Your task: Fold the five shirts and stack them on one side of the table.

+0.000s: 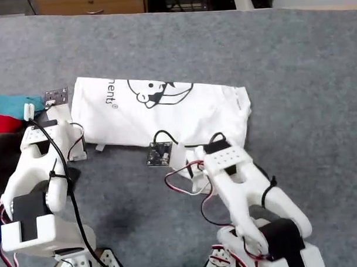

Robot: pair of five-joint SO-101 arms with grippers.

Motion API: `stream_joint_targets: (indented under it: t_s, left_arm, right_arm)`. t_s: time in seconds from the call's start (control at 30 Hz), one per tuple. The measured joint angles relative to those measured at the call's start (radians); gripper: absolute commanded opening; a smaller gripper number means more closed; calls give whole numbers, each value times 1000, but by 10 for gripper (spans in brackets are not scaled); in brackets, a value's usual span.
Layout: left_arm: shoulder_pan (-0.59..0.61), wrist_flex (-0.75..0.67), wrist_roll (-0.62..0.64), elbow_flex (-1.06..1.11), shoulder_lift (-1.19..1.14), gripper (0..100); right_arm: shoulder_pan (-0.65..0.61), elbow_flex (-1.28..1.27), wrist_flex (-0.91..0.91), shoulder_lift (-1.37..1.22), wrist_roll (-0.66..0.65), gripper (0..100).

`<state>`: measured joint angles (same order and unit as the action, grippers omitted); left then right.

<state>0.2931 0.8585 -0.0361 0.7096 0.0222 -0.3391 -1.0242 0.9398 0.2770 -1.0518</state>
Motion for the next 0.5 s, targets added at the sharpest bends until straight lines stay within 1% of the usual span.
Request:
stream_joint_targets:
  t_s: [0.2,0.37,0.4,0.5]
  left_arm:
    - [0,-14,-2,21,15,30]
    - [0,-15,-3,25,15,30]
    - [5,-15,-3,25,15,30]
    - [11,-15,-3,25,15,30]
  right_arm:
    - [11,94,3,-95,-14,138]
    - [48,152,-3,-147,-20,22]
    - [57,166,-3,-157,-20,11]
    - [97,218,-5,-209,-20,21]
